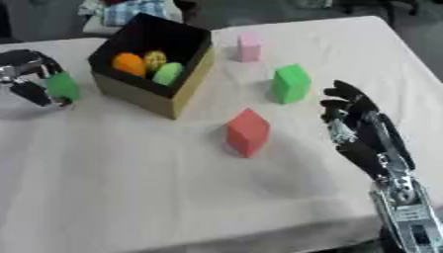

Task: Pick up objects on the table and place them in the box.

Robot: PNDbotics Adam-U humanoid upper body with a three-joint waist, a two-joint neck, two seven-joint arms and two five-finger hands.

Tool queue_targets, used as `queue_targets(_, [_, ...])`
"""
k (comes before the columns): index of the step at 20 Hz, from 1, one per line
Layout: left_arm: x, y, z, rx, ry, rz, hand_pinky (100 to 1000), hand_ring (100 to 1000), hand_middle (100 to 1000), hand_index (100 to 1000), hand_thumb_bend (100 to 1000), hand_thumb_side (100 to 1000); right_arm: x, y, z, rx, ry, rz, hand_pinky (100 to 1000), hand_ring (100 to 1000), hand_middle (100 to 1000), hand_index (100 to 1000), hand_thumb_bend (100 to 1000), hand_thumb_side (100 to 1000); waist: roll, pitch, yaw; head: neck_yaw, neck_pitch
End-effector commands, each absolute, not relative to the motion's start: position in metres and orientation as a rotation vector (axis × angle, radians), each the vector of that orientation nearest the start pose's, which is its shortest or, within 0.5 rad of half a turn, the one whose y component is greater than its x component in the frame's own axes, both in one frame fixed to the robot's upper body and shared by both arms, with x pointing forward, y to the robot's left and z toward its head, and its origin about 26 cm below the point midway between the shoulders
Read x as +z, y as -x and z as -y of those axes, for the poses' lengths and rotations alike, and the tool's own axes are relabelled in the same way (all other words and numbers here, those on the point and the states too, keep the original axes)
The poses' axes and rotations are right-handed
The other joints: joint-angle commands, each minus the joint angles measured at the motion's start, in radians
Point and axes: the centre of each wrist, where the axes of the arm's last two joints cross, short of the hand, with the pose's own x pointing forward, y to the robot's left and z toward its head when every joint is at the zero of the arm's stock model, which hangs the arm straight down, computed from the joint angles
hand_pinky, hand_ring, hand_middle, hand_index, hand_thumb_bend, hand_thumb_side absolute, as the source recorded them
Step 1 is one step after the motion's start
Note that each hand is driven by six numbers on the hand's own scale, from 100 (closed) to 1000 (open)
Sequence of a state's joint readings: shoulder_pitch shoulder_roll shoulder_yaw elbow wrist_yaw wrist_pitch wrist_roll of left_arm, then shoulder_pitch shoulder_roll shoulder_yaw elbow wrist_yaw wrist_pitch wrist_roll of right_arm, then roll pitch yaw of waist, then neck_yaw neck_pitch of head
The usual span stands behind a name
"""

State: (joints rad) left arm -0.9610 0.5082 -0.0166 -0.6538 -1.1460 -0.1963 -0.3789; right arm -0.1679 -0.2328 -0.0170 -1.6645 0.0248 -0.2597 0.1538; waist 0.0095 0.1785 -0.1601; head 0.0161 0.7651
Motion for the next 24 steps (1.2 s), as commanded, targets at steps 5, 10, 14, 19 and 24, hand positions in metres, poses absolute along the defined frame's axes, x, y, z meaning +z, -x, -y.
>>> queue_targets(5, [0.188,-0.481,-0.368,-1.370,-1.051,1.092,695,500,458,626,176,166,0.080,-0.319,0.284,0.439,0.074,2.066,701,793,806,919,100,462,-0.015,-0.021,0.002,-0.001,0.005])
queue_targets(10, [0.232,-0.479,-0.360,-1.316,-1.140,1.304,697,491,442,618,157,148,0.080,-0.319,0.285,0.441,0.077,2.064,701,792,806,919,100,461,-0.016,-0.024,0.006,-0.002,0.005])
queue_targets(14, [0.274,-0.476,-0.340,-1.292,-1.229,1.514,701,490,432,617,195,167,0.080,-0.319,0.284,0.444,0.075,2.063,701,792,806,919,100,460,-0.015,-0.027,0.008,-0.003,0.005])
queue_targets(19, [0.297,-0.471,-0.295,-1.291,-1.239,1.723,702,495,435,625,203,200,0.079,-0.319,0.283,0.449,0.069,2.063,701,792,806,919,100,459,-0.015,-0.029,0.004,-0.001,0.005])
queue_targets(24, [0.279,-0.481,-0.257,-1.376,-1.123,1.725,707,518,466,646,230,243,0.079,-0.319,0.282,0.451,0.063,2.061,701,792,806,919,100,459,-0.015,-0.028,-0.007,0.003,0.005])
